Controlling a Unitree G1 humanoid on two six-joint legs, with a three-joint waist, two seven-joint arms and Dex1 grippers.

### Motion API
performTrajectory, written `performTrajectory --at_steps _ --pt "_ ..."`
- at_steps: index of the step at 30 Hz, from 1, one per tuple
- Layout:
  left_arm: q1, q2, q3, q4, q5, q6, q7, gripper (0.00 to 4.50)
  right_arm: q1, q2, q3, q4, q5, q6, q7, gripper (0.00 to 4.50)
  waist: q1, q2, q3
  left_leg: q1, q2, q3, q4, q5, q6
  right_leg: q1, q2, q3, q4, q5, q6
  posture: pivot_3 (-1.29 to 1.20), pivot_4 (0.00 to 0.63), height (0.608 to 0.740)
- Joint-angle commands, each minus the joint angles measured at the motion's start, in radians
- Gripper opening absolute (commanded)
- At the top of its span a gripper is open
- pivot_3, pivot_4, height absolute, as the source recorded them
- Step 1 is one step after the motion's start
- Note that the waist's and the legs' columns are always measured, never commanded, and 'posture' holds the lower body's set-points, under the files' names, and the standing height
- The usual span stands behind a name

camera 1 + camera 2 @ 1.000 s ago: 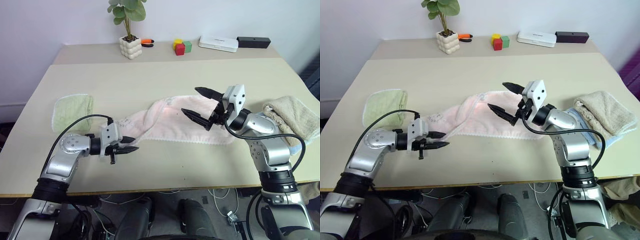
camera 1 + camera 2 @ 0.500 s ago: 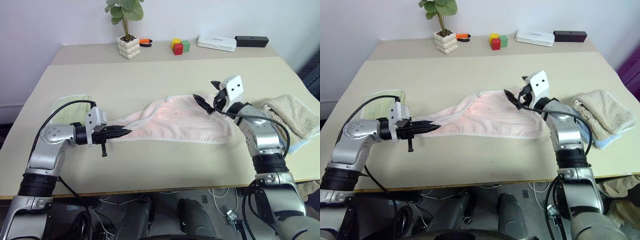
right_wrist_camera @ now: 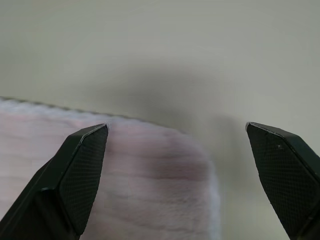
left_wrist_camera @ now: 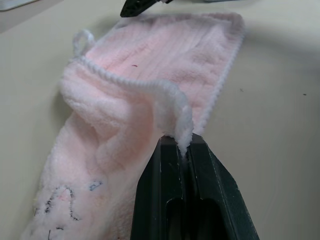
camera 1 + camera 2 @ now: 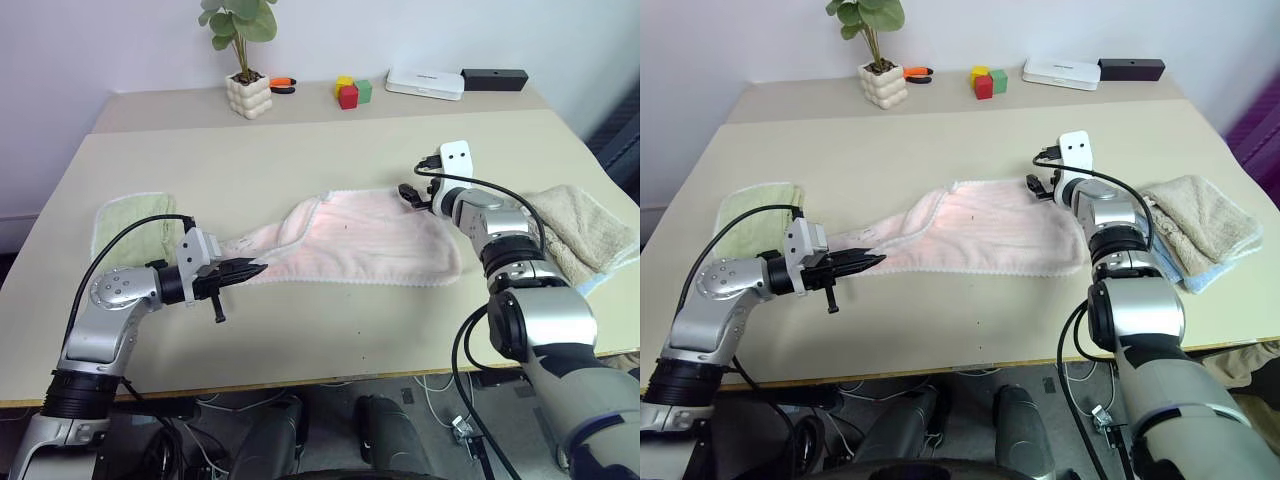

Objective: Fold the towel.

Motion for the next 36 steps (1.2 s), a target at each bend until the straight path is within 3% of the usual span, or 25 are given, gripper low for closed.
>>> performTrajectory --at_steps 1,3,10,17,23,26,31,33,36 --pt "0.01 0.005 0.018 -0.051 -0.007 0.007 0.018 0.01 -0.037 -0.002 -0.037 0.047 0.008 -0.003 0.008 4.25 0.0 0.0 0.0 0.0 0.0 0.0 0.0 0.0 0.0 0.0 0.0 0.0 0.0 0.0 0.0 0.0 0.15 0.74" --pt "0.014 0.006 0.017 -0.058 -0.007 0.011 0.023 0.0 -0.035 0.005 -0.033 0.066 -0.003 0.018 0.025 3.59 -0.001 0.0 0.0 0.0 0.0 0.0 0.0 0.0 0.0 0.0 0.0 0.0 0.0 0.0 0.0 0.0 0.15 0.74" --pt "0.004 0.008 0.012 -0.054 -0.003 0.016 0.027 0.0 -0.026 0.012 -0.022 0.071 -0.032 0.027 0.043 0.07 -0.003 0.0 0.0 0.0 0.001 0.0 0.0 0.0 0.0 0.0 0.001 0.0 0.0 0.0 0.0 0.0 0.15 0.74" --pt "-0.024 -0.004 0.013 -0.013 0.011 -0.003 0.041 0.0 -0.034 -0.009 -0.055 0.038 -0.015 -0.039 0.034 0.07 -0.001 0.001 0.0 0.001 0.0 0.0 0.001 0.0 0.0 0.001 0.002 0.0 0.0 0.0 0.0 0.0 0.15 0.74" --pt "-0.192 -0.051 0.086 0.242 0.084 -0.153 0.207 0.0 0.04 -0.05 -0.038 -0.121 -0.037 -0.174 0.092 0.07 0.001 0.001 0.0 0.0 0.0 0.0 0.001 0.0 -0.001 0.0 0.003 0.0 0.001 0.001 0.0 0.0 0.15 0.74" --pt "-0.415 -0.071 0.113 0.531 0.147 -0.26 0.35 0.0 -0.013 -0.061 -0.073 -0.109 -0.022 -0.261 0.039 0.07 0.007 0.001 0.001 0.0 0.0 0.0 0.001 0.001 -0.001 0.0 0.003 -0.001 0.001 0.001 0.0 0.0 0.15 0.74" --pt "-0.835 -0.026 0.09 0.986 0.274 -0.477 0.489 0.0 -0.145 -0.039 -0.093 -0.064 -0.017 -0.4 -0.018 0.07 0.0 -0.001 0.001 -0.001 0.0 -0.001 0.002 0.002 -0.002 -0.001 0.003 -0.002 0.001 0.002 0.001 0.0 0.15 0.74" --pt "-0.924 -0.011 0.087 1.082 0.295 -0.535 0.496 0.0 -0.17 -0.044 -0.104 -0.057 -0.014 -0.447 -0.03 0.07 -0.005 -0.001 0.001 -0.002 0.0 0.0 0.001 0.004 -0.006 -0.002 0.003 -0.002 0.0 0.002 0.001 0.0 0.15 0.74" --pt "-0.995 0.021 0.101 1.142 0.28 -0.622 0.401 0.0 -0.148 -0.054 -0.148 -0.129 0.052 -0.528 0.069 0.07 -0.009 0.0 0.001 -0.001 0.0 0.001 0.0 0.003 -0.006 -0.002 0.003 -0.002 0.0 0.002 0.002 0.0 0.15 0.74"
